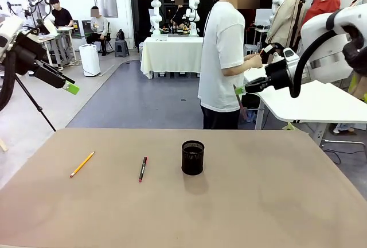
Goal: Place the pens into the pen holder.
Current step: Pick up a writing instrument from the table and place it into the Pen holder.
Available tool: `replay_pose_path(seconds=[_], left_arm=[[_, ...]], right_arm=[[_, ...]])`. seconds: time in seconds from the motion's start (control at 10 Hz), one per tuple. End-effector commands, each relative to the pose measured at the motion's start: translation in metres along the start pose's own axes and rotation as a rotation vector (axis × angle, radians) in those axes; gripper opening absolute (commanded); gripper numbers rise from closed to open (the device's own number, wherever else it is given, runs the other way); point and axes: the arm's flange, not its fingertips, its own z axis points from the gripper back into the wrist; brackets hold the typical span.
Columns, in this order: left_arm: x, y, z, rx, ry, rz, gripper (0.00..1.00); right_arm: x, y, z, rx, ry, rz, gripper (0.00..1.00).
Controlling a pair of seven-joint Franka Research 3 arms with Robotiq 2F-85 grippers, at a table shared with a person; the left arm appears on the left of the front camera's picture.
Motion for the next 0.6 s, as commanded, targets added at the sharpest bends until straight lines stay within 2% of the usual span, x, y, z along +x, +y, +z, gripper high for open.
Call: replay_pose_path(seconds=[0.0, 0.3, 0.5], left_arm=[[0.000, 0.000, 0.002, 0.003, -0.002, -0.002, 1.00], [0.000, 0.000, 0.002, 0.003, -0.002, -0.002, 1.00], [0.000, 0.000, 0.002, 0.003, -0.002, -0.002, 1.00]], right_arm=[[-0.006, 0.019, 0.001, 0.157, -0.131, 0.140, 0.00], [-0.003, 0.016, -0.031, 0.195, -0.260, 0.187, 0.00], [-0.007, 0.017, -0.063, 0.273, -0.278, 0.133, 0.00]])
